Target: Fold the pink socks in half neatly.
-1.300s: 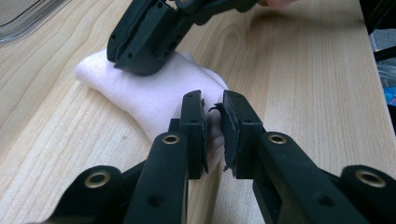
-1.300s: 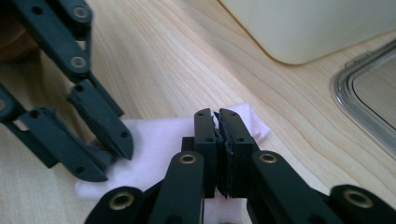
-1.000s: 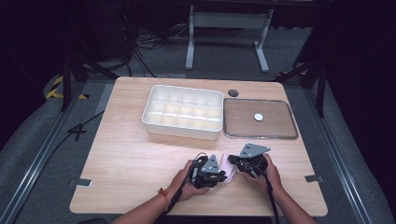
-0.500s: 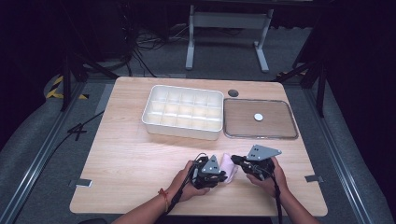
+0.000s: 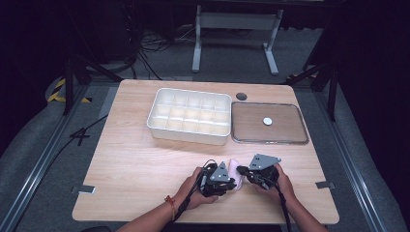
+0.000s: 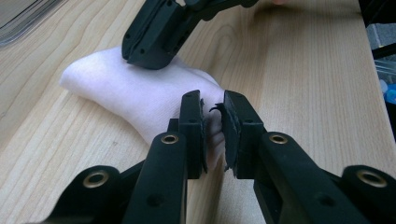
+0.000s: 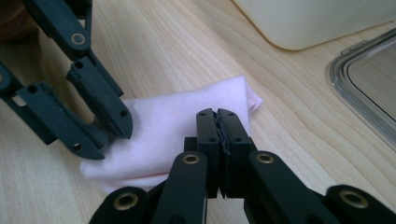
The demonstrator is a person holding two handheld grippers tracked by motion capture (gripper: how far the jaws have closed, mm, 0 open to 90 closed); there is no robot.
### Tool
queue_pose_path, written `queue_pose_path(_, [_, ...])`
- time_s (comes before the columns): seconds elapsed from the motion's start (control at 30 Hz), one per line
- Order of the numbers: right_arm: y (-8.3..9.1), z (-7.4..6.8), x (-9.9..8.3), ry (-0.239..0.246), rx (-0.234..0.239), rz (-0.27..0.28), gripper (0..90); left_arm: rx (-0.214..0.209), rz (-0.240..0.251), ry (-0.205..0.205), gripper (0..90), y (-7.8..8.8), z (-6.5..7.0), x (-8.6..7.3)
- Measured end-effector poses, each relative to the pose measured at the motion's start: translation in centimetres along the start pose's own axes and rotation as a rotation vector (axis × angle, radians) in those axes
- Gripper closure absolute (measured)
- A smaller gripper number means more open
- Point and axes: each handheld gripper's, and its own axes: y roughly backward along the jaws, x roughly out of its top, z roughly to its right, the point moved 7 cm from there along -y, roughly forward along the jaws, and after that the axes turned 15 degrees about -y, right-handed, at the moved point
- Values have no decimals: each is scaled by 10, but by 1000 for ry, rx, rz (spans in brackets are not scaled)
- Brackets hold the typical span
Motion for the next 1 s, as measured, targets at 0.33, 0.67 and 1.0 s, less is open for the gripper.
queue_pose_path(0.33, [-2, 12, 0, -33, -31, -2, 891, 4, 11, 5, 782, -1, 1, 0])
queue_pose_path(0.67, [3, 22, 3, -75, -48, 26, 891, 4, 13, 6, 782, -2, 1, 1])
queue_pose_path(1.0, [15, -2, 15, -44, 37, 96, 875, 4, 13, 14, 783, -2, 2, 1])
